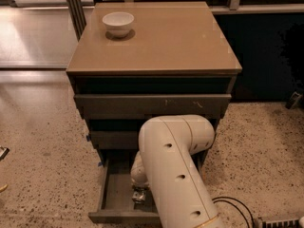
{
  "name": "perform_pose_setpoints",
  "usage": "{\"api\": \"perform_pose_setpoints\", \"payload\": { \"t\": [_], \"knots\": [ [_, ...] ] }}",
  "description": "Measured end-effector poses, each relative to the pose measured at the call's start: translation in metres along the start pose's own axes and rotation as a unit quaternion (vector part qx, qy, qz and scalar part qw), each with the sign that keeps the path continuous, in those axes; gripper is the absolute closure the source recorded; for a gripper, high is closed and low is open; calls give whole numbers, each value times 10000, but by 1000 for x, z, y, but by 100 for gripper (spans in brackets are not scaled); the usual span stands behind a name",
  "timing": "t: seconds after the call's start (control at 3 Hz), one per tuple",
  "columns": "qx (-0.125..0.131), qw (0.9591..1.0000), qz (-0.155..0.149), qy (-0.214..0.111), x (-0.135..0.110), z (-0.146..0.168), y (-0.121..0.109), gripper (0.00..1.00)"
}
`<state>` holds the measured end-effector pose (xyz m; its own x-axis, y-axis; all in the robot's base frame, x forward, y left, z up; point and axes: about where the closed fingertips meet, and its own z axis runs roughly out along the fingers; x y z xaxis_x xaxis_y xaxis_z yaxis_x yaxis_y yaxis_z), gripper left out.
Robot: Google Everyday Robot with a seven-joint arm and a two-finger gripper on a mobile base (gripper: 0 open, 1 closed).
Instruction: Pick 7up can from bottom drawer and place on counter
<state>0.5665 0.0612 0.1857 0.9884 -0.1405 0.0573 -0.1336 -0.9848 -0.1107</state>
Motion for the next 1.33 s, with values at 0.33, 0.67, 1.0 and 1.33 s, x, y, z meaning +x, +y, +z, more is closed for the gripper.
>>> {"api": "perform_pose_setpoints", "payload": {
  "t": [0.33, 0.67, 1.0, 1.33],
  "knots": [
    [87, 10000, 7, 31, 4, -50, 16, 100],
    [-10, 9999, 25, 116, 5, -112, 29, 100],
    [-198, 9994, 65, 278, 2, -176, 39, 100],
    [-318, 9982, 196, 472, -3, -238, 52, 100]
  ]
}}
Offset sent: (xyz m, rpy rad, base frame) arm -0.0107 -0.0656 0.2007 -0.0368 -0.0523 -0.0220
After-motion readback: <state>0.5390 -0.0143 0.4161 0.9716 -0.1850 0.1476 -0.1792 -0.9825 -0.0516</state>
